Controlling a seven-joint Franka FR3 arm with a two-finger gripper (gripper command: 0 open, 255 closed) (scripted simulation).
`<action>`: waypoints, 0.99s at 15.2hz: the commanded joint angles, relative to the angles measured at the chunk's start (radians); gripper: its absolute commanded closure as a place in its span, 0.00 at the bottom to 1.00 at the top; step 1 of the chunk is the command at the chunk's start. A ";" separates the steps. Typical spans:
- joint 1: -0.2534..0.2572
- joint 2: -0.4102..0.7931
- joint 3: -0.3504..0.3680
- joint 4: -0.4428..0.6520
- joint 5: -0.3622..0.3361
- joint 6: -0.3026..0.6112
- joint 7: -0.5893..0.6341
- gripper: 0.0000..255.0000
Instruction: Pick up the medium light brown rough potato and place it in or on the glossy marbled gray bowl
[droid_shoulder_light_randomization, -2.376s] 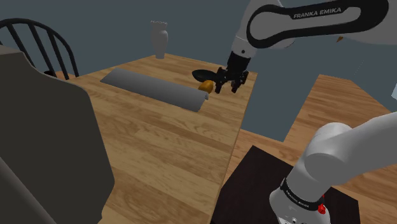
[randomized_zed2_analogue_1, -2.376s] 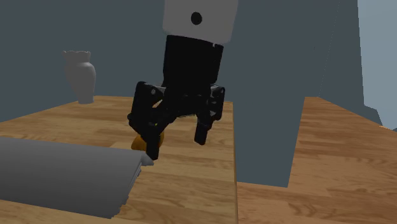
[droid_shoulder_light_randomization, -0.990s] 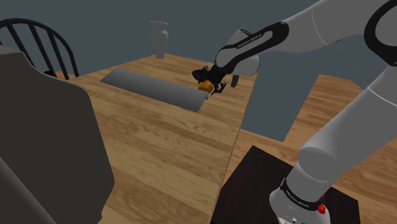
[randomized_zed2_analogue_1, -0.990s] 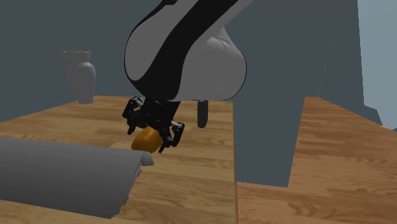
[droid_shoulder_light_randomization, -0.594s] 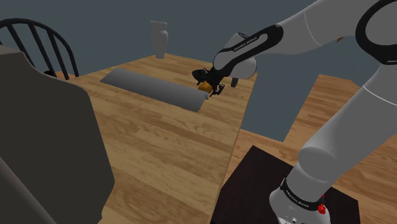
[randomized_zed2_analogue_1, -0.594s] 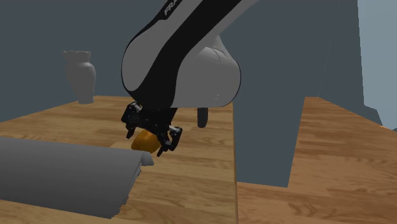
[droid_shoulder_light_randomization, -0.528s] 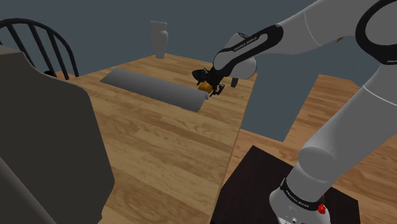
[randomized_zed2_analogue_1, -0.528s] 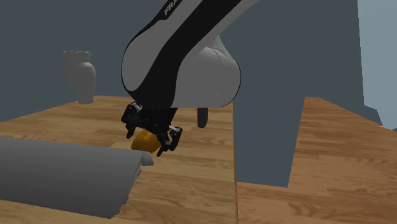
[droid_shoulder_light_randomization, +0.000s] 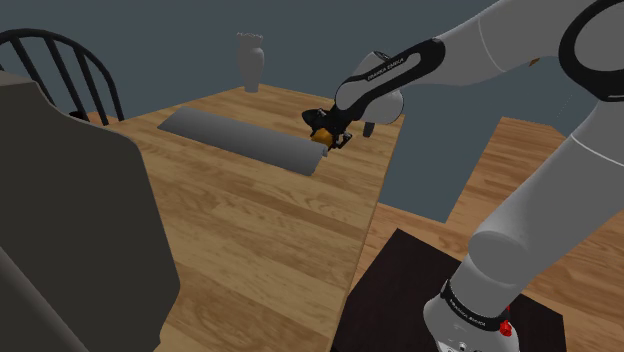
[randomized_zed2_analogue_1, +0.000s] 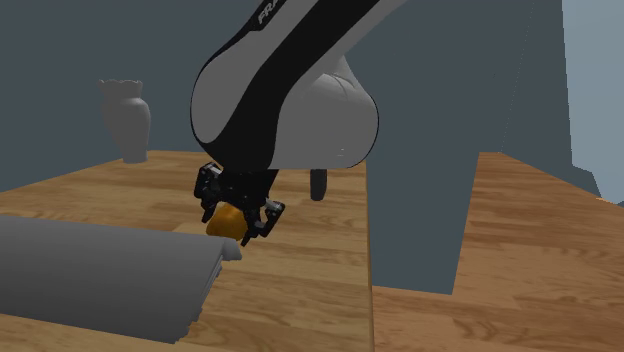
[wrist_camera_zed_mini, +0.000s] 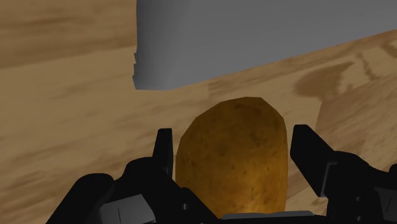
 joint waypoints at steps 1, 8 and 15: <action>0.000 0.000 0.000 0.000 0.000 0.000 0.000 1.00; -0.008 -0.031 0.001 0.025 -0.021 -0.056 0.021 1.00; -0.018 -0.077 0.003 0.077 -0.048 -0.153 0.049 1.00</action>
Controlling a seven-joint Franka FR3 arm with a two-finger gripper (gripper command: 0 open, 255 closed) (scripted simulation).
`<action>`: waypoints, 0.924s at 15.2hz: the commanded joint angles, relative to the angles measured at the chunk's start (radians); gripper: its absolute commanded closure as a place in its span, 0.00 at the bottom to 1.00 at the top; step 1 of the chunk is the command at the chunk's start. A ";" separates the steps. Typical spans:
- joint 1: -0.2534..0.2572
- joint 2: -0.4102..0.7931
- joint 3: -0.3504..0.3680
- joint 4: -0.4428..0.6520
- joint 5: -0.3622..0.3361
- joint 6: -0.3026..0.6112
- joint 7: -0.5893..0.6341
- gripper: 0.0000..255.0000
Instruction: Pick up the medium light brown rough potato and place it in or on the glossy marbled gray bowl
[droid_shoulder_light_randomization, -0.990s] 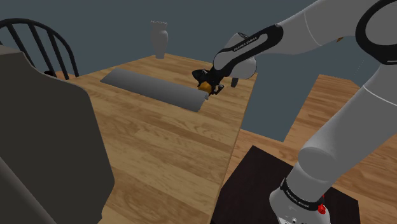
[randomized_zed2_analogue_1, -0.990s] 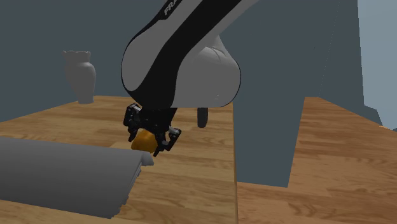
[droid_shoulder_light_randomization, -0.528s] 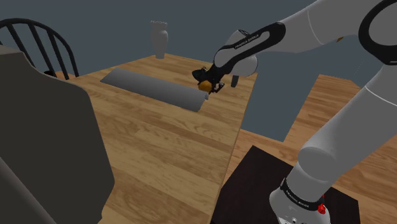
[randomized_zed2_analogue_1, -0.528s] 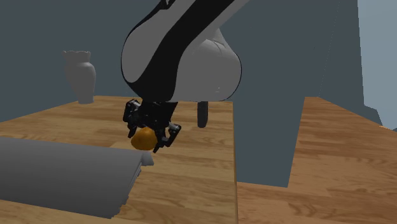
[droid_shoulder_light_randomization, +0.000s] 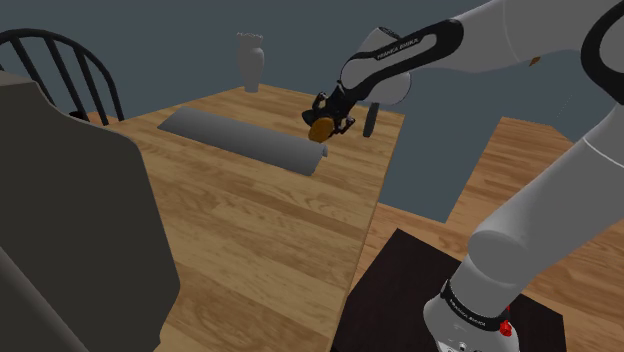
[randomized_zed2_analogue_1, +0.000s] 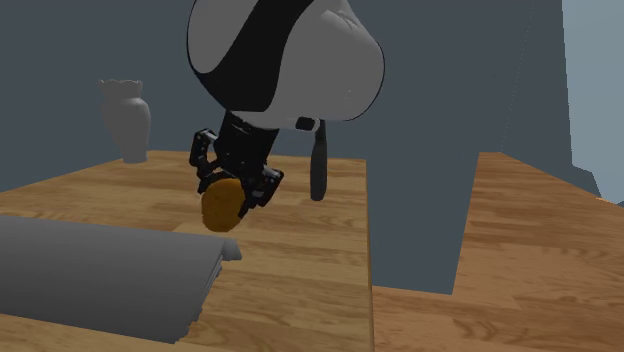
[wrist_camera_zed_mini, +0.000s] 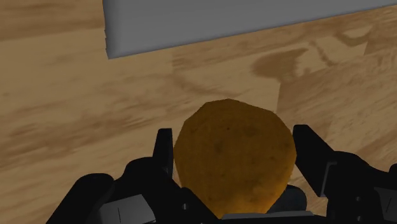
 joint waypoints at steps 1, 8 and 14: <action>-0.003 -0.012 0.000 0.014 -0.006 -0.027 0.006 1.00; -0.010 -0.045 0.000 0.078 -0.025 -0.123 0.028 1.00; -0.022 0.008 -0.019 0.188 -0.029 -0.183 0.008 1.00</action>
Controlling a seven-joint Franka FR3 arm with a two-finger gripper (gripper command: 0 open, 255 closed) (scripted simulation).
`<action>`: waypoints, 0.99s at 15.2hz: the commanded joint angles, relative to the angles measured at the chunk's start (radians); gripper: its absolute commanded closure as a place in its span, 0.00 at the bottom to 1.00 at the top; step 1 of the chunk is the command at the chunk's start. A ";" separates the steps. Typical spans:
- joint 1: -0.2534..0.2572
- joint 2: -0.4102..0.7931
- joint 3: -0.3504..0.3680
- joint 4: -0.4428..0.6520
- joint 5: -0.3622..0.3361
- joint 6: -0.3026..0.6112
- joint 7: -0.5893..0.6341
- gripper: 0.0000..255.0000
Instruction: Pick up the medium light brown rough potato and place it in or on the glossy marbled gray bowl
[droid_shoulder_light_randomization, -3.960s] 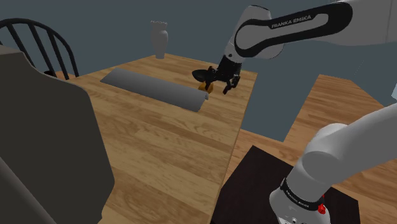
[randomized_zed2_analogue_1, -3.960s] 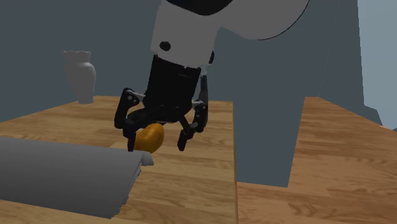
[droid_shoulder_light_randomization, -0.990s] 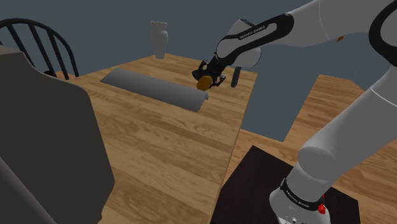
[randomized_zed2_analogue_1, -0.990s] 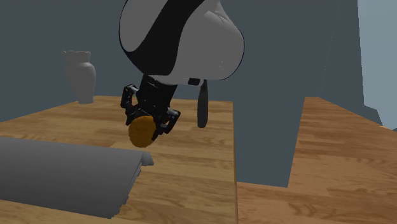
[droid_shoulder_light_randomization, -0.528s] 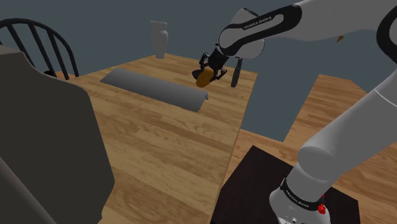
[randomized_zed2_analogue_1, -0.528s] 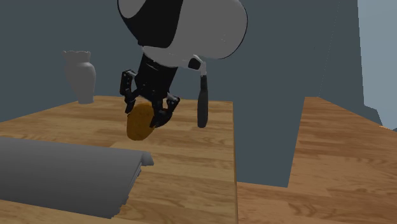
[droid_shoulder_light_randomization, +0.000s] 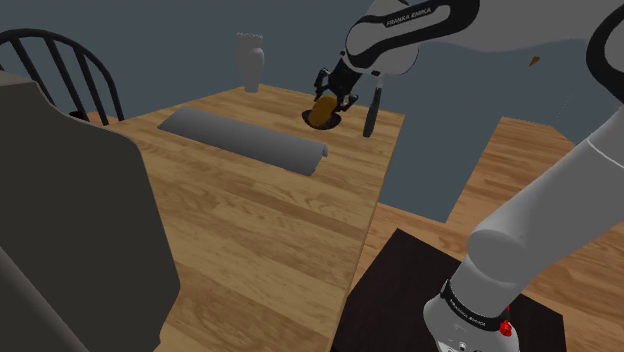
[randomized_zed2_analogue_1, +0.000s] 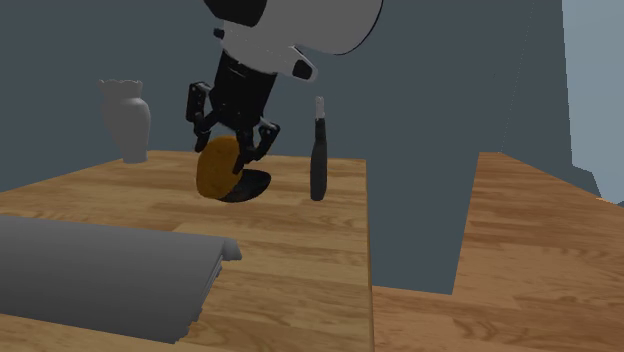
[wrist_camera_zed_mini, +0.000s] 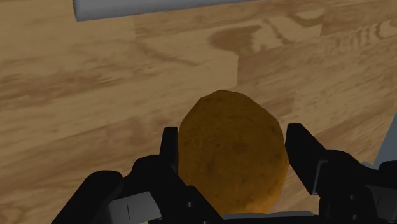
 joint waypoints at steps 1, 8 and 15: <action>-0.007 0.062 -0.018 0.063 0.006 -0.006 -0.029 1.00; -0.043 0.304 -0.064 0.354 0.037 -0.069 -0.120 1.00; -0.075 0.480 -0.078 0.567 0.059 -0.116 -0.168 1.00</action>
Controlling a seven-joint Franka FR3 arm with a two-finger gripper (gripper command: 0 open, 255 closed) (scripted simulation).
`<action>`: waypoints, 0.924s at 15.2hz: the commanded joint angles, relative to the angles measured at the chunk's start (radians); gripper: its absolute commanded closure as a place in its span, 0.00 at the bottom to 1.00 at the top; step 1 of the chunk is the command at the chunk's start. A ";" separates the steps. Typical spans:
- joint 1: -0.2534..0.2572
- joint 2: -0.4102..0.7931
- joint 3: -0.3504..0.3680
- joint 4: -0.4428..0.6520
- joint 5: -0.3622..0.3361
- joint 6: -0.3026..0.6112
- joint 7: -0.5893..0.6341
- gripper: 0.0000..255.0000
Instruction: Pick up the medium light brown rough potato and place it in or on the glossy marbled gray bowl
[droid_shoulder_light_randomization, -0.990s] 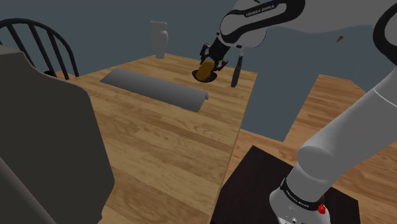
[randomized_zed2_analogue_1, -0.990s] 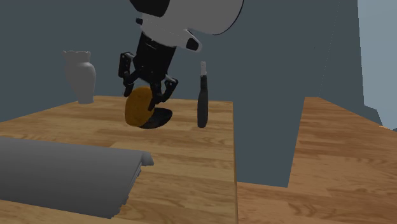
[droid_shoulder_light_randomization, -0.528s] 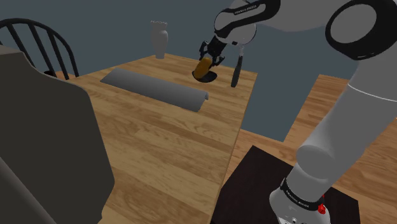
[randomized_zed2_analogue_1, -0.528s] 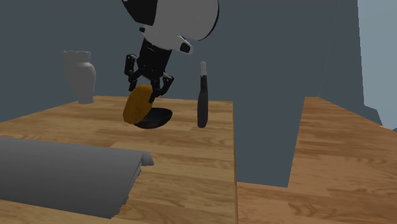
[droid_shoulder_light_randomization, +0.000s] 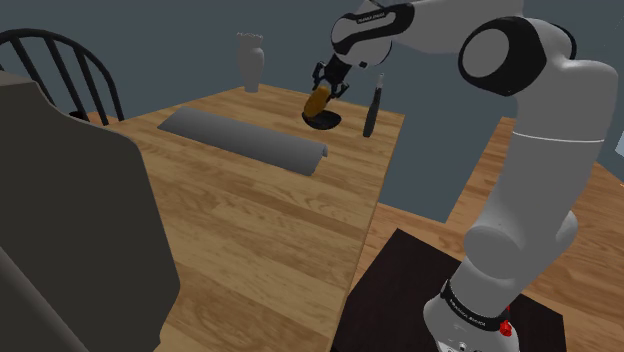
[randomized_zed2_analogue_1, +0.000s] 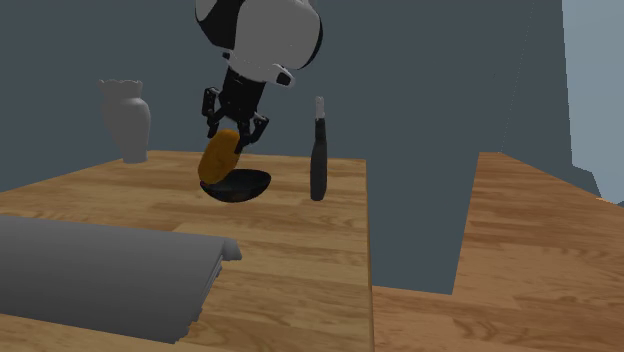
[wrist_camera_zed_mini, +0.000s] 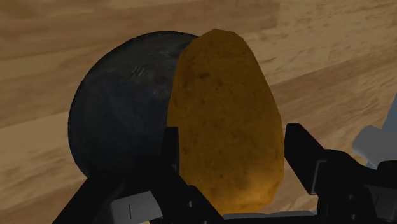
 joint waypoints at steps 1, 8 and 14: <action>-0.003 0.010 0.000 -0.010 0.007 0.019 -0.011 1.00; -0.005 0.027 0.007 -0.079 0.026 0.103 -0.037 1.00; -0.007 0.040 0.012 -0.110 0.037 0.146 -0.052 1.00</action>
